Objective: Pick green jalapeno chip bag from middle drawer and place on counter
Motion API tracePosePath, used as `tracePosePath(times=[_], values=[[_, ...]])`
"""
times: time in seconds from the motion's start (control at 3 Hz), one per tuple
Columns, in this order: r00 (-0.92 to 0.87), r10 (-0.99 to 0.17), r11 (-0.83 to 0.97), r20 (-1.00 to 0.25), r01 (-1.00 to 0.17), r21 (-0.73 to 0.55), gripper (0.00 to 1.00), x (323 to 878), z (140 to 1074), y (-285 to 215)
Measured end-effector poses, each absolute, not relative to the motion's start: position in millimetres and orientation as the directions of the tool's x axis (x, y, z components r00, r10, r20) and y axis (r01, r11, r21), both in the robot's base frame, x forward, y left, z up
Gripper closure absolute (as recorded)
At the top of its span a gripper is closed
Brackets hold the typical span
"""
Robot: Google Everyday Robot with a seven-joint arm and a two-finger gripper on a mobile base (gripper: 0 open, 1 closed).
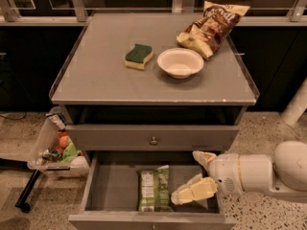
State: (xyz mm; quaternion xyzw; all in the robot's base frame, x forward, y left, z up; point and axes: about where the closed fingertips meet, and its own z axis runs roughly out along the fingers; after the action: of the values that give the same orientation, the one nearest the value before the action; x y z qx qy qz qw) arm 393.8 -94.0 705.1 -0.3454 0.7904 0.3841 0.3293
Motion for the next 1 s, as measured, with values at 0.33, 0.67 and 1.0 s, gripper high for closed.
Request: tracePosePath(times=[0.33,0.67,1.0], values=[[-0.525,-0.281,0.420,-0.804,-0.820,0.389,0.00,392,678,-92],[-0.524,-0.281,0.420,-0.804,-0.820,0.389,0.00,391,678,-91],[-0.512,-0.312,0.381,-0.801,-0.839,0.388,0.00,384,625,-76]])
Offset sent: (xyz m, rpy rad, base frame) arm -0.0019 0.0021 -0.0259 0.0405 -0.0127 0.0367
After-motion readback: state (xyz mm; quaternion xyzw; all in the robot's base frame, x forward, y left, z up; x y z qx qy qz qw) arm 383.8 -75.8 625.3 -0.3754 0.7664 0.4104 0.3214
